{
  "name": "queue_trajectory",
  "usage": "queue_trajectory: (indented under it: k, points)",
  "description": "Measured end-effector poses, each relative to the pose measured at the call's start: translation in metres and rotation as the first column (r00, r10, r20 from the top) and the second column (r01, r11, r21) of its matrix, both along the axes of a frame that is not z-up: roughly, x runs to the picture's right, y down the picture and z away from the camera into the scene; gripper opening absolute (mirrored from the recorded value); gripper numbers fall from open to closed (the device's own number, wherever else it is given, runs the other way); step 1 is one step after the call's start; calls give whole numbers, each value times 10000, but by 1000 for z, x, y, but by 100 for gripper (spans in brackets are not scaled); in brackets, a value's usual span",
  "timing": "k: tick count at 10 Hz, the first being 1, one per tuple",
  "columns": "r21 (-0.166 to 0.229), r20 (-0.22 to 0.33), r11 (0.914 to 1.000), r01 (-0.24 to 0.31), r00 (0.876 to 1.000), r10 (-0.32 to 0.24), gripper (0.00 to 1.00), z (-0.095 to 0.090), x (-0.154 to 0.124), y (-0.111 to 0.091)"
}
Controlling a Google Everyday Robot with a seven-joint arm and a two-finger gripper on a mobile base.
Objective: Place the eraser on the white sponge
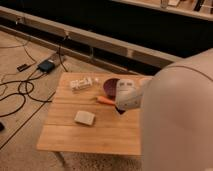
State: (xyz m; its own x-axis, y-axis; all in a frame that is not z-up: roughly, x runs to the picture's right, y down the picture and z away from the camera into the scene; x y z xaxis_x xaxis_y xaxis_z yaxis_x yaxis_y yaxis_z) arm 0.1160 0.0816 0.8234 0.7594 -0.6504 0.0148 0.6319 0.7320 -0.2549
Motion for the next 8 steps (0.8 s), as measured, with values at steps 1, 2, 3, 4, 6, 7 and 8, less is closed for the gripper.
queue_trajectory:
  k: [1, 2, 3, 4, 6, 7, 8]
  points:
    - [20, 140, 10000, 86, 9999, -87, 0, 2, -10, -2]
    - [60, 347, 9998, 197, 9992, -199, 0, 5, -24, -7]
    - [80, 471, 9996, 272, 9985, -275, 0, 7, -33, -9]
    - [93, 599, 9994, 347, 9976, -352, 0, 8, -43, -12]
    - [120, 886, 9984, 552, 9945, -560, 0, 12, -67, -17]
    - [129, 1009, 9978, 654, 9927, -664, 0, 12, -77, -18]
    - [134, 1141, 9969, 776, 9903, -787, 0, 12, -87, -18]
